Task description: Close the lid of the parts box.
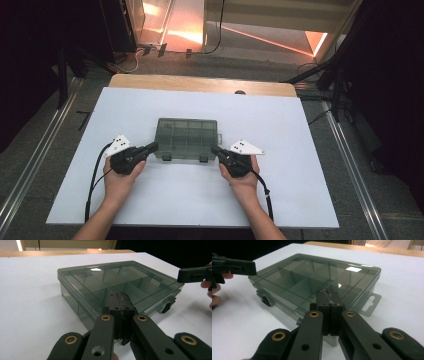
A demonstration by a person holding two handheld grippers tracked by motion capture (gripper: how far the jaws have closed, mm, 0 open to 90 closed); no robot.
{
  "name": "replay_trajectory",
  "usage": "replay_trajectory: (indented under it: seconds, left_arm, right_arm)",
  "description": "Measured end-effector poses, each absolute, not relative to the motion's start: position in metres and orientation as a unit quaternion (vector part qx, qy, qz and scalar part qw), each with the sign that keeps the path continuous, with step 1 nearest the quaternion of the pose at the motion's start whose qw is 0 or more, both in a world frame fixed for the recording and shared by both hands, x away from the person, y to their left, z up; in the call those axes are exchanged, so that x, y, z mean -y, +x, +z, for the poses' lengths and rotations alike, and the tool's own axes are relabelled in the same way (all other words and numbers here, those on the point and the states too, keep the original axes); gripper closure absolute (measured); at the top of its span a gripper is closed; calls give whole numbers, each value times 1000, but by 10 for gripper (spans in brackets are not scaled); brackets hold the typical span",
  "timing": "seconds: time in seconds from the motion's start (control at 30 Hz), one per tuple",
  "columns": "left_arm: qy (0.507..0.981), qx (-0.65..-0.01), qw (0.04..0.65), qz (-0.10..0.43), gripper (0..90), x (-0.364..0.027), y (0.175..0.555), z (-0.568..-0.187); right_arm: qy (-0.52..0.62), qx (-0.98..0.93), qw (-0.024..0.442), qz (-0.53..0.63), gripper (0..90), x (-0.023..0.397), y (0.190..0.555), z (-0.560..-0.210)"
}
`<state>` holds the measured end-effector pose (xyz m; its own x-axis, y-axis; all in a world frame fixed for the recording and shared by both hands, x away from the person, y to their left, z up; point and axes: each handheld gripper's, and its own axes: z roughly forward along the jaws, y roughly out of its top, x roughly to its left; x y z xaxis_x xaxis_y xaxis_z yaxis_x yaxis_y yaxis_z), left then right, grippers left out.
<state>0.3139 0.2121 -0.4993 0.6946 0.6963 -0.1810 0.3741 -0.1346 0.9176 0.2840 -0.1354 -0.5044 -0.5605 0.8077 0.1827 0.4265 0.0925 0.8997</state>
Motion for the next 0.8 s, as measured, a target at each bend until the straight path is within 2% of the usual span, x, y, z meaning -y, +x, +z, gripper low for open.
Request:
replay_trajectory:
  seconds: [0.8]
  left_arm:
    - [745, -363, 541, 144, 900, -210, 313, -503]
  right_arm:
    - [436, -713, 190, 516, 900, 136, 283, -513]
